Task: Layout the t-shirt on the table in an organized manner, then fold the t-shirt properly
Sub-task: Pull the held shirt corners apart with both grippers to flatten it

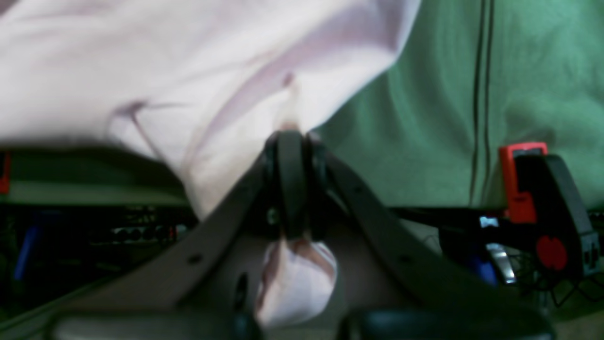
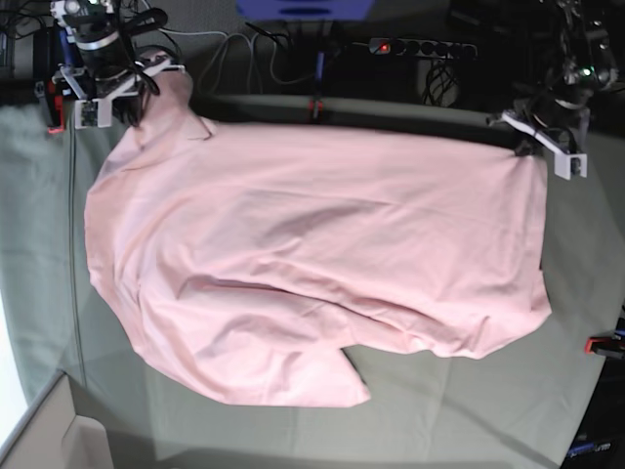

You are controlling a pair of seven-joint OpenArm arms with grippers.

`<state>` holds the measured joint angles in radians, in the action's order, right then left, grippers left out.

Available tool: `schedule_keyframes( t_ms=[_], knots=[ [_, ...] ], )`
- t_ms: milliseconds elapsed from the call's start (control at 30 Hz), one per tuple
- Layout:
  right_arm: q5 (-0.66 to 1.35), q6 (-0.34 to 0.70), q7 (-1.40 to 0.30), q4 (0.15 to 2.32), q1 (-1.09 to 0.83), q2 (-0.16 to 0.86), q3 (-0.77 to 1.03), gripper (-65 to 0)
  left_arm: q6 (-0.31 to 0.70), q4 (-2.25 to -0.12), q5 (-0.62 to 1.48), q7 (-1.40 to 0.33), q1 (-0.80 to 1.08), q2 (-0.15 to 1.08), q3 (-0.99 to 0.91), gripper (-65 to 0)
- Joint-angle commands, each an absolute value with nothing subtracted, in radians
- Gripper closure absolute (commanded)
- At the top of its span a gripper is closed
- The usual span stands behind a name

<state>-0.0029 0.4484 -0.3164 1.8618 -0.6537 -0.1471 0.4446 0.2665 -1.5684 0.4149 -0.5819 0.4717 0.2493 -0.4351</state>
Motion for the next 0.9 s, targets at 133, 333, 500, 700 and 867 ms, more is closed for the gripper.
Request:
schedule_keyframes(
  t_ms=[133, 333, 500, 700, 867],
  knots=[
    [0.002, 0.447, -0.297, 1.874, -0.662, -0.142, 0.469, 0.0, 0.268, -1.518, 0.420, -0.556, 0.481, 0.260, -0.441, 0.0],
    [0.002, 0.447, -0.297, 1.874, -0.662, -0.142, 0.464, 0.0, 0.269, -1.480, 0.420, -0.561, 0.458, 0.262, -0.441, -0.1],
    [0.002, 0.447, -0.298, 1.874, -0.661, -0.142, 0.463, 0.0, 0.269, -1.489, 0.420, -0.561, 0.456, 0.260, -0.441, -3.0],
    [0.001, 0.447, -0.298, 1.874, -0.661, -0.140, 0.467, -14.4, 0.271, -1.489, 0.420, -0.561, 0.463, 0.265, -0.441, -15.2],
    [0.001, 0.447, -0.292, 1.885, -0.654, -0.140, 0.473, -26.6, 0.271, -1.540, 0.424, -0.561, 0.469, 0.254, -0.496, -33.0]
  ],
)
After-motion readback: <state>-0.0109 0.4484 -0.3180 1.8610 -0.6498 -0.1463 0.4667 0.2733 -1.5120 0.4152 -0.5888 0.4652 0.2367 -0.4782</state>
